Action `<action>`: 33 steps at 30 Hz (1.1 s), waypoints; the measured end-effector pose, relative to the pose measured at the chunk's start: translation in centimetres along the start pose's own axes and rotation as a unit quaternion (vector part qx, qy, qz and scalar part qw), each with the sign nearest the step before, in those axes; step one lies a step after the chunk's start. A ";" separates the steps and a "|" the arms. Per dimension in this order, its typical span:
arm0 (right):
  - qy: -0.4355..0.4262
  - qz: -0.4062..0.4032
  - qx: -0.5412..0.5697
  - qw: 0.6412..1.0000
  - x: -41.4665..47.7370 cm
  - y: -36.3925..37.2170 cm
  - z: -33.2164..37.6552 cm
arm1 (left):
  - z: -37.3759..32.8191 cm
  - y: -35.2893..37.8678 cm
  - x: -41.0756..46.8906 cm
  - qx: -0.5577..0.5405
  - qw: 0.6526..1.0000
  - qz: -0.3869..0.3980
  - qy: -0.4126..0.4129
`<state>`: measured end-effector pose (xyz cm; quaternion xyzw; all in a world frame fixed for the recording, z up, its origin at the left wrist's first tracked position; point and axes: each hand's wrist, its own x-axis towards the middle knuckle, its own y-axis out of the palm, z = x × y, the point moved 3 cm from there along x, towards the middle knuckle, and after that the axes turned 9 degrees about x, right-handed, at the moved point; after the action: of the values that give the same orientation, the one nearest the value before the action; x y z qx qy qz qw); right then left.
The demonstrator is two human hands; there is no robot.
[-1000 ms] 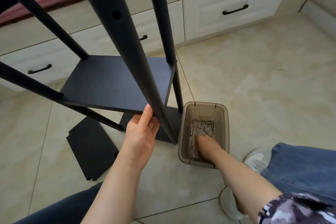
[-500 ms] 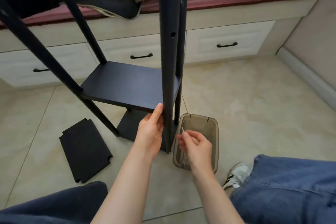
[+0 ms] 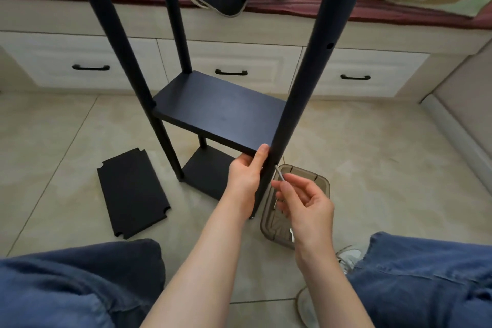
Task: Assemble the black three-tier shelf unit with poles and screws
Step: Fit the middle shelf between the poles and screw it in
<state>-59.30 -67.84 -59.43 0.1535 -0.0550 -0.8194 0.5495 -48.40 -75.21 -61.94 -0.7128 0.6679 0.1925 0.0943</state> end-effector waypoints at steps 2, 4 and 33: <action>0.000 -0.016 0.005 1.000 0.1 0.2 -0.2 | 0.1 0.0 0.2 0.001 1.000 0.002 0.002; -0.004 -0.029 0.009 1.000 0.1 0.4 -0.5 | 0.2 0.0 0.4 -0.001 1.000 -0.001 0.001; -0.016 -0.036 0.058 0.998 2.1 2.1 -0.5 | 0.6 0.2 0.4 -0.011 1.000 0.001 0.027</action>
<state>-58.05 -70.51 -59.74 0.1737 -0.1058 -0.8366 0.5087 -48.71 -75.37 -62.59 -0.7183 0.6686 0.1802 0.0680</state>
